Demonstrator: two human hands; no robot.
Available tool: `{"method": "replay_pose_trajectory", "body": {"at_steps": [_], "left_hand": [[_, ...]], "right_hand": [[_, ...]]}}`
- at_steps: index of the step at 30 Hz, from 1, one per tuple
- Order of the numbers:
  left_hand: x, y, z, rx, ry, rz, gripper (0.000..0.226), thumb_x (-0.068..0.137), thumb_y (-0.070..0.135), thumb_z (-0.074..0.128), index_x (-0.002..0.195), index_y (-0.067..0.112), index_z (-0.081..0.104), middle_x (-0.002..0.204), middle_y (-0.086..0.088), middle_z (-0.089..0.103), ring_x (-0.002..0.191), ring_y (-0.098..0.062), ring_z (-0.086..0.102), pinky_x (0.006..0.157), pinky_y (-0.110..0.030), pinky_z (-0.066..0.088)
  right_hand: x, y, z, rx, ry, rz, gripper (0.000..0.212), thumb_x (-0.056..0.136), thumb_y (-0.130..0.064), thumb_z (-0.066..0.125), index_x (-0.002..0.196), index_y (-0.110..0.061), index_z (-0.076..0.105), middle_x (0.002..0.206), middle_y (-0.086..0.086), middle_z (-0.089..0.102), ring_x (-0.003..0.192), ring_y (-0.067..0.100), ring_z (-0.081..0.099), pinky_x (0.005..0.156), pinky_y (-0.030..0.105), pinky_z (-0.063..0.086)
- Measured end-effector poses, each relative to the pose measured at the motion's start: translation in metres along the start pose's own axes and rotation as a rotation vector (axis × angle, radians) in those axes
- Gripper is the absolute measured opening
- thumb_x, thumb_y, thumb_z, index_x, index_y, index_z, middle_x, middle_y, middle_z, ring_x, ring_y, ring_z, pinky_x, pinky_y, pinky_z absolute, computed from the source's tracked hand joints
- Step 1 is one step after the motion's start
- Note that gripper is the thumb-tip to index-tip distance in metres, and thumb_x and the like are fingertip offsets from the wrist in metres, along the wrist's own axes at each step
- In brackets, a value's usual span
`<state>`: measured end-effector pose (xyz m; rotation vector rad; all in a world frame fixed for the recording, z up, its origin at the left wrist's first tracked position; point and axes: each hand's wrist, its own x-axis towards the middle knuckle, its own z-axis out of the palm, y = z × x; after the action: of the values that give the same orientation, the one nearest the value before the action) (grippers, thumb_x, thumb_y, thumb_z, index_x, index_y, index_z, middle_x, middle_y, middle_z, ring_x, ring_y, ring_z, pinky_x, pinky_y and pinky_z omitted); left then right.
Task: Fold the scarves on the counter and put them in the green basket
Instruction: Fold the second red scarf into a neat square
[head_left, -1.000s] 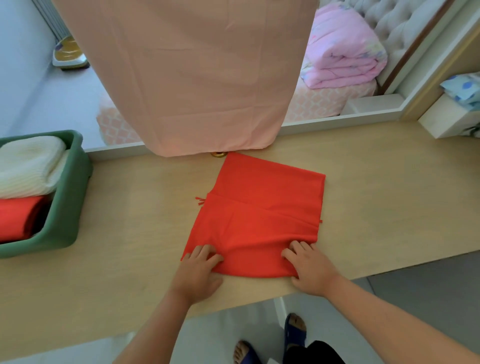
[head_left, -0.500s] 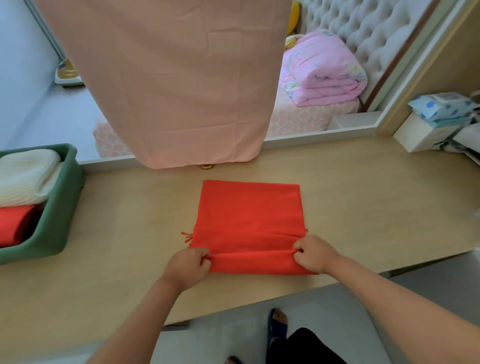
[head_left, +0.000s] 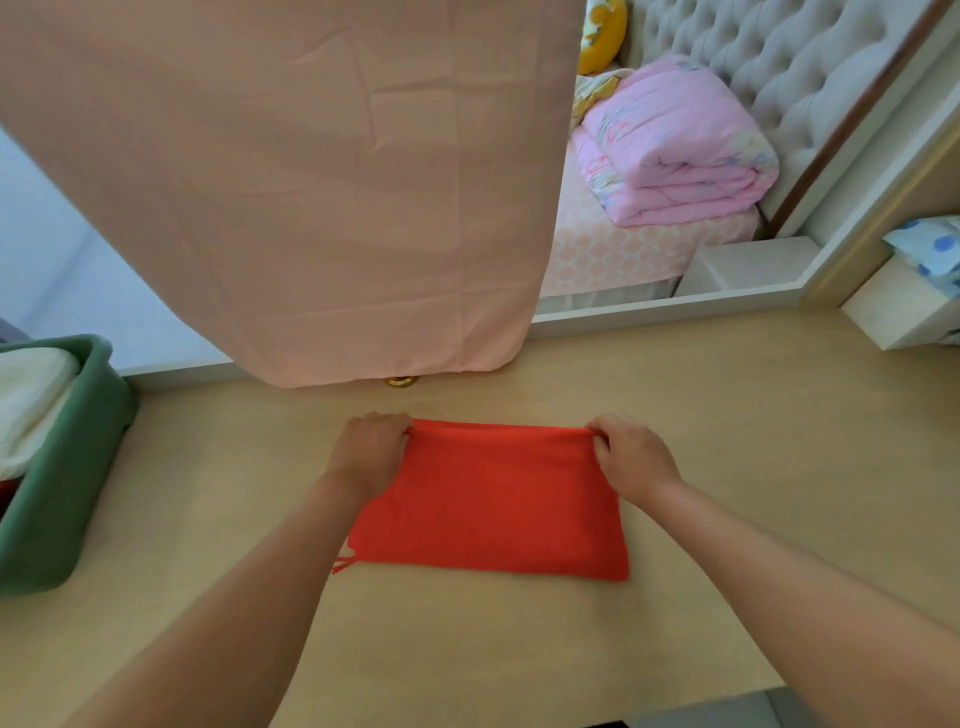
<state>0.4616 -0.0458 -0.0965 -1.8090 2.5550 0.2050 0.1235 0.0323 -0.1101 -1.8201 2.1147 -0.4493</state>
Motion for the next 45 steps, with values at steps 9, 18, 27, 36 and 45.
{"method": "replay_pose_trajectory", "body": {"at_steps": [9,18,27,36,45], "left_hand": [[0.048,0.001,0.055,0.125,0.065,-0.042,0.021,0.095,0.02,0.055,0.114,0.022,0.064,0.112,-0.001,0.062,0.105,-0.026,0.053,0.095,-0.037,0.033],[-0.004,0.083,0.107,-0.161,0.045,-0.017,0.052,0.092,0.048,0.043,0.139,0.028,0.053,0.151,0.001,0.042,0.14,-0.027,0.036,0.109,-0.046,0.026],[-0.008,0.05,0.111,-0.053,0.037,0.066,0.057,0.095,0.047,0.041,0.147,0.025,0.043,0.158,-0.003,0.032,0.146,-0.025,0.027,0.117,-0.051,0.021],[0.024,0.036,0.085,-0.055,0.132,0.002,0.037,0.094,0.03,0.044,0.127,0.024,0.057,0.118,0.001,0.059,0.103,-0.024,0.058,0.084,-0.04,0.044],[0.122,0.016,0.069,0.044,-0.089,0.2,0.028,0.095,0.025,0.055,0.122,0.025,0.063,0.123,0.004,0.057,0.122,-0.022,0.046,0.105,-0.033,0.029]], "right_hand": [[0.054,0.024,0.051,-0.263,-0.07,0.014,0.02,0.091,-0.017,0.053,0.104,-0.022,0.068,0.1,0.004,0.067,0.097,0.03,0.061,0.083,0.039,0.046],[0.035,0.0,0.083,-0.295,-0.034,-0.397,0.065,0.075,-0.018,0.036,0.138,-0.021,0.054,0.152,0.01,0.042,0.138,0.029,0.039,0.112,0.044,0.031],[0.016,0.011,0.095,-0.317,-0.295,-0.372,0.065,0.094,-0.053,0.029,0.157,-0.04,0.015,0.166,0.0,-0.001,0.153,0.016,-0.004,0.122,0.053,0.003],[0.041,0.004,0.083,-0.42,0.073,-0.037,0.035,0.083,-0.034,0.072,0.113,-0.018,0.067,0.094,0.005,0.062,0.086,0.027,0.058,0.085,0.046,0.039],[0.043,0.033,0.073,-0.146,0.086,-0.102,0.013,0.087,-0.026,0.066,0.084,-0.023,0.054,0.08,-0.006,0.057,0.077,0.023,0.058,0.069,0.038,0.042]]}}
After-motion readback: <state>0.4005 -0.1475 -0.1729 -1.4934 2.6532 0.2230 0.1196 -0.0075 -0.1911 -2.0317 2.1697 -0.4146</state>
